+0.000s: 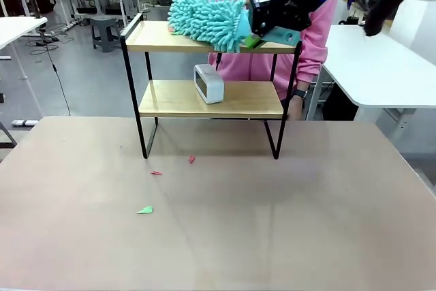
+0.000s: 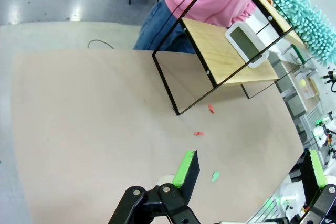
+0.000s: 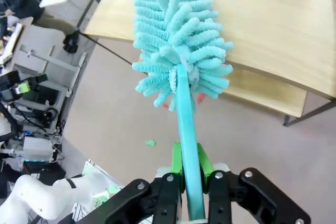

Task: Clean the shelf.
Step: Clean the remaining tier of the Shelf with the Duster once objects are removed.

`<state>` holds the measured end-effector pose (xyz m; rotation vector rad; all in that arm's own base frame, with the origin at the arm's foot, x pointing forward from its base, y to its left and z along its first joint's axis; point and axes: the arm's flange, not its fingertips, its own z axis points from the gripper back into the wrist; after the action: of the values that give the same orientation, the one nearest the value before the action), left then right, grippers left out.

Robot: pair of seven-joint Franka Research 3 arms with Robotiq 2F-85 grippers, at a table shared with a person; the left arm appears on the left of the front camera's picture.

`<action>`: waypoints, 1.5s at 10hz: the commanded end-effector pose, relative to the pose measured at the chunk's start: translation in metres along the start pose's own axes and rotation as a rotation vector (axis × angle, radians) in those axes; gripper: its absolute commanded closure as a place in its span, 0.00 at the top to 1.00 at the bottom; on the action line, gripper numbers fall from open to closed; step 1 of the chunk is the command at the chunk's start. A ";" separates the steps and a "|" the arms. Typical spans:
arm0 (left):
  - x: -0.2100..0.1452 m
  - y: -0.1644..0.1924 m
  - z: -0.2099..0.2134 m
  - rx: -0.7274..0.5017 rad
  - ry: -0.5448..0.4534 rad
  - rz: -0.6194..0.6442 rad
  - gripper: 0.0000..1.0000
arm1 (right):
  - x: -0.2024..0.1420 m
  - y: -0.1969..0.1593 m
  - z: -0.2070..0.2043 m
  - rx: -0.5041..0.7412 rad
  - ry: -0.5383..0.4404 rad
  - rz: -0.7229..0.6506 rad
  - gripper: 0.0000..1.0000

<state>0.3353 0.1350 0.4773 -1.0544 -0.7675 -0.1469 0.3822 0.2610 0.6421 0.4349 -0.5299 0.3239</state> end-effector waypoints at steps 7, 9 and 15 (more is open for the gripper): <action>0.000 -0.001 -0.002 -0.016 -0.016 -0.023 1.00 | -0.020 -0.075 0.106 0.533 0.512 0.192 0.12; 0.000 -0.001 -0.002 -0.016 -0.016 -0.023 1.00 | -0.030 -0.107 0.126 0.637 0.481 0.115 0.12; 0.000 -0.001 -0.002 -0.016 -0.016 -0.023 1.00 | -0.039 -0.151 0.119 0.774 0.521 0.006 0.12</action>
<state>0.3352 0.1352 0.4774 -1.0542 -0.7680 -0.1466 0.3641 0.0748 0.6610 0.9958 0.1138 0.6131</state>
